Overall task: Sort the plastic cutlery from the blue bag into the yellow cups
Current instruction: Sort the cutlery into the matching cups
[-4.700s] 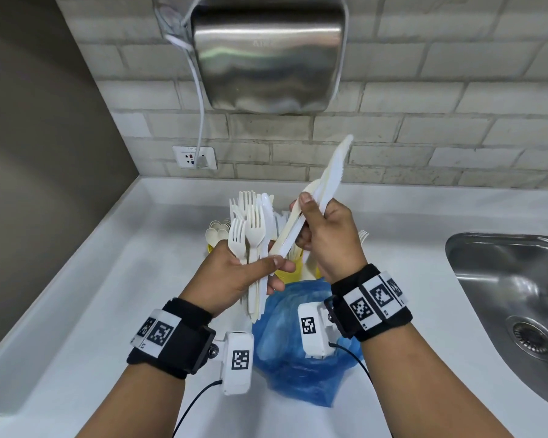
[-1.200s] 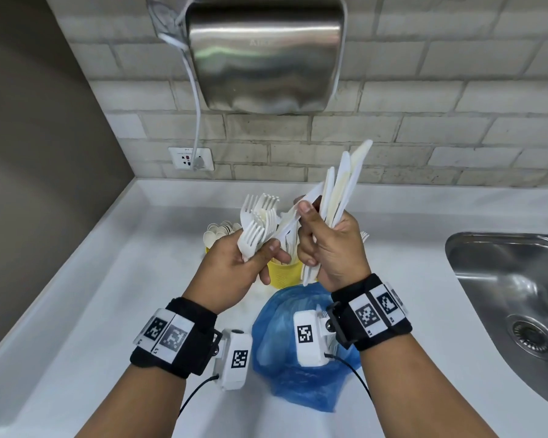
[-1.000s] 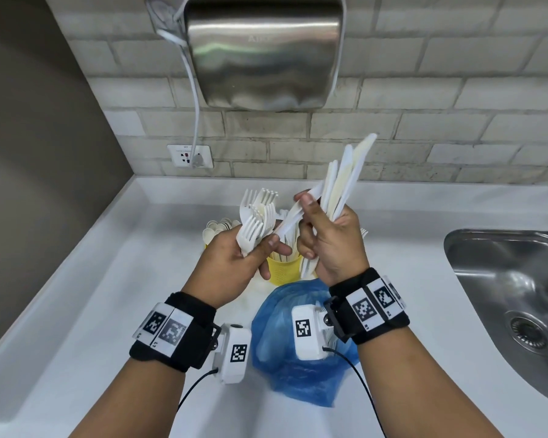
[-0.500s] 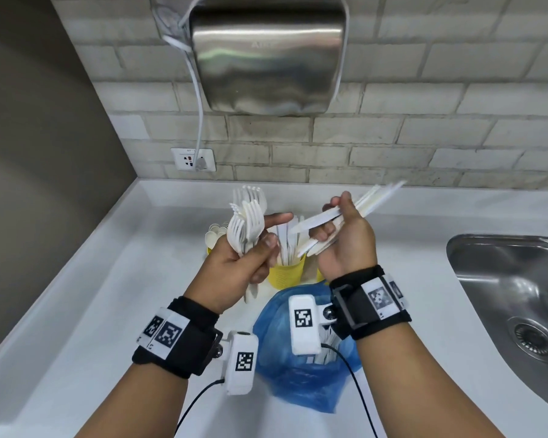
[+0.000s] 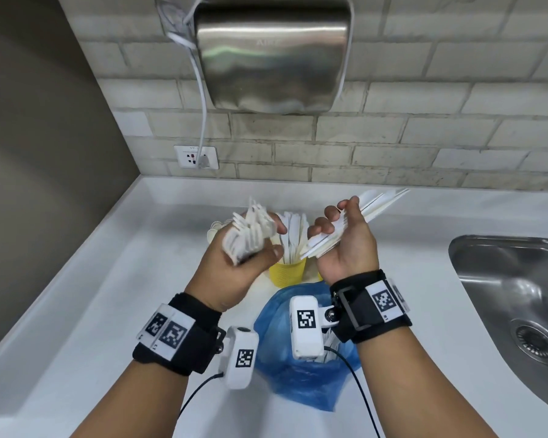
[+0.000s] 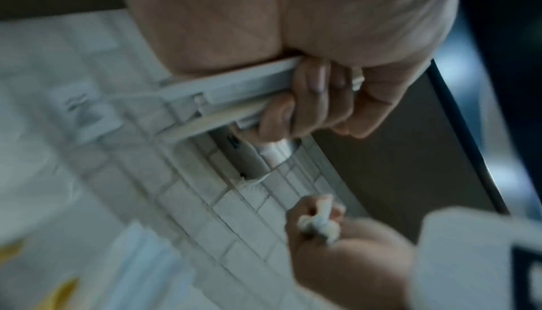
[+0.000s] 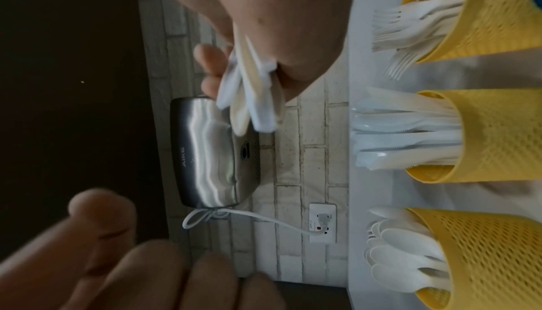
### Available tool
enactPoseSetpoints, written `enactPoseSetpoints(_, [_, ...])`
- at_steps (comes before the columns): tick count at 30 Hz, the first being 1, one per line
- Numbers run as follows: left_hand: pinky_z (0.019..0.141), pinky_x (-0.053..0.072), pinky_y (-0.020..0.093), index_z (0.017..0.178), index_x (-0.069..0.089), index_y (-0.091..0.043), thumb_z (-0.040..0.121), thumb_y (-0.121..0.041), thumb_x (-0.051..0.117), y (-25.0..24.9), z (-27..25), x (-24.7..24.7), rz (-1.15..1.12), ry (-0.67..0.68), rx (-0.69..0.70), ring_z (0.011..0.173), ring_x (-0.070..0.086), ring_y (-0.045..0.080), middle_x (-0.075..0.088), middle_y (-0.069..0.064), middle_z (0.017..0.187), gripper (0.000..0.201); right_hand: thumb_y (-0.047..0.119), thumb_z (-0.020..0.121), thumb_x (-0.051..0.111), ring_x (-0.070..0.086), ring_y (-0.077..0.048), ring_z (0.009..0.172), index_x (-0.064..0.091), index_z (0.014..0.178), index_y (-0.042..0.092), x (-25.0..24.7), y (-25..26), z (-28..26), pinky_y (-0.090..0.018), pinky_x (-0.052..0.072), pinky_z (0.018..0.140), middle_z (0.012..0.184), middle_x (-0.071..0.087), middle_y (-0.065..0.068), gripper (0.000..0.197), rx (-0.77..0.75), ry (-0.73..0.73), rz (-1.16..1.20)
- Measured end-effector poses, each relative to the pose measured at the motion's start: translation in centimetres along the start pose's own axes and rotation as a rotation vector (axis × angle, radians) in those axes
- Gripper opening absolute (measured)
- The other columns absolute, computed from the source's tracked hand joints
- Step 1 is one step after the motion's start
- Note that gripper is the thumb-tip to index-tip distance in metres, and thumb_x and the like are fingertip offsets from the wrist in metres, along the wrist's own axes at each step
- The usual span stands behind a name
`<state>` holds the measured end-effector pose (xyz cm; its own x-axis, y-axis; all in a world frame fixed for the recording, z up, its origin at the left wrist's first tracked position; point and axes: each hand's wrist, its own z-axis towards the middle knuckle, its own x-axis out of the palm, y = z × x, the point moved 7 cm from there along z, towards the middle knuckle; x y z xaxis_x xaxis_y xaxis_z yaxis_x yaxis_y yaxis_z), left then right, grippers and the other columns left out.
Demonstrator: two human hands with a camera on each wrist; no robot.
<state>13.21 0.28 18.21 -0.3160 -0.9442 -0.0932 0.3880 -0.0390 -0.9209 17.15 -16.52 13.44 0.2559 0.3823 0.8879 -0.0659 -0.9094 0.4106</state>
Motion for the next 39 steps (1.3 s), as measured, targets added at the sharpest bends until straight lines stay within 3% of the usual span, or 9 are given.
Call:
enactPoseSetpoints(2, [0.065,0.056,0.030,0.106,0.062,-0.023,0.079,-0.011,0.077,-1.3,0.1,-0.4,0.382,-0.052,0.181,0.071,0.069,0.009,0.072,-0.013,0.081,0.033,0.039,0.106,0.047,0.033,-0.009,0.039,0.050,0.079,0.021,0.0,0.2,0.1,-0.020,0.038,0.042,0.060,0.041,0.004,0.033,-0.026,0.005,-0.023])
enactPoseSetpoints(4, [0.060,0.055,0.034,0.105,0.058,-0.032,0.072,-0.020,0.083,-1.8,-0.1,-0.5,0.656,-0.078,0.308,0.062,0.066,0.014,0.072,-0.008,0.076,0.043,0.041,0.106,0.049,0.030,-0.008,0.038,0.050,0.078,0.021,-0.1,0.2,0.2,-0.020,0.035,0.039,0.059,0.039,0.005,0.034,-0.032,0.001,-0.038])
enactPoseSetpoints(10, [0.058,0.054,0.032,0.107,0.058,-0.033,0.074,-0.027,0.077,-1.5,-0.5,-0.3,0.804,-0.142,0.407,0.059,0.054,0.004,0.071,-0.009,0.076,0.039,0.041,0.107,0.047,0.034,-0.010,0.040,0.049,0.080,0.020,-0.1,0.4,0.0,-0.022,0.039,0.043,0.058,0.041,0.004,0.034,-0.094,0.008,-0.083])
enactPoseSetpoints(13, [0.068,0.057,0.034,0.111,0.072,-0.023,0.082,-0.010,0.075,0.2,-0.4,-0.6,0.624,-0.156,0.267,0.072,0.069,0.009,0.076,-0.005,0.088,0.032,0.039,0.107,0.047,0.043,-0.016,0.044,0.050,0.080,0.018,0.5,0.6,-0.6,-0.027,0.046,0.051,0.059,0.047,0.000,0.034,-0.164,0.043,-0.158])
enactPoseSetpoints(16, [0.066,0.050,0.019,0.109,0.078,-0.015,0.103,-0.024,0.062,2.2,-0.4,-1.0,0.309,-0.268,-0.072,0.063,0.062,0.004,0.071,0.002,0.073,0.019,0.038,0.107,0.047,0.042,-0.017,0.042,0.051,0.081,0.016,1.6,1.1,-1.4,-0.028,0.045,0.051,0.055,0.041,-0.002,0.034,-0.254,0.081,-0.252])
enactPoseSetpoints(24, [0.074,0.062,0.032,0.115,0.070,-0.002,0.107,-0.022,0.050,5.7,-0.7,1.4,-0.473,-0.264,-0.585,0.092,0.077,0.031,0.076,0.016,0.101,0.029,0.033,0.104,0.052,0.038,-0.018,0.039,0.054,0.076,0.015,6.2,1.2,-3.6,-0.028,0.037,0.045,0.050,0.040,0.000,0.033,-0.495,0.297,-0.587])
enactPoseSetpoints(28, [0.075,0.062,0.037,0.100,0.068,-0.002,0.105,-0.015,0.052,5.4,-0.2,2.3,-0.671,-0.226,-0.634,0.087,0.075,0.033,0.064,0.025,0.104,0.020,0.029,0.100,0.058,0.049,-0.022,0.049,0.052,0.081,-0.004,6.2,-0.5,-4.2,-0.029,0.047,0.051,0.056,0.049,-0.010,0.039,-0.534,0.357,-0.784])
enactPoseSetpoints(33, [0.073,0.062,0.034,0.118,0.059,-0.002,0.105,-0.013,0.050,5.4,0.0,2.1,-0.740,-0.233,-0.646,0.089,0.076,0.030,0.060,0.026,0.115,0.019,0.015,0.095,0.071,0.061,-0.014,0.057,0.061,0.094,0.004,5.1,-1.3,-3.5,-0.026,0.051,0.059,0.064,0.062,-0.002,0.015,-0.500,0.331,-0.912])
enactPoseSetpoints(39, [0.087,0.060,0.044,0.095,0.068,-0.005,0.106,-0.019,0.054,5.6,0.1,1.4,-0.557,-0.243,-0.579,0.081,0.073,0.030,0.070,0.013,0.091,0.022,0.029,0.104,0.056,0.045,-0.022,0.048,0.051,0.069,0.005,4.9,-1.4,-2.9,-0.033,0.043,0.052,0.051,0.045,-0.006,0.042,-0.454,0.305,-0.866])
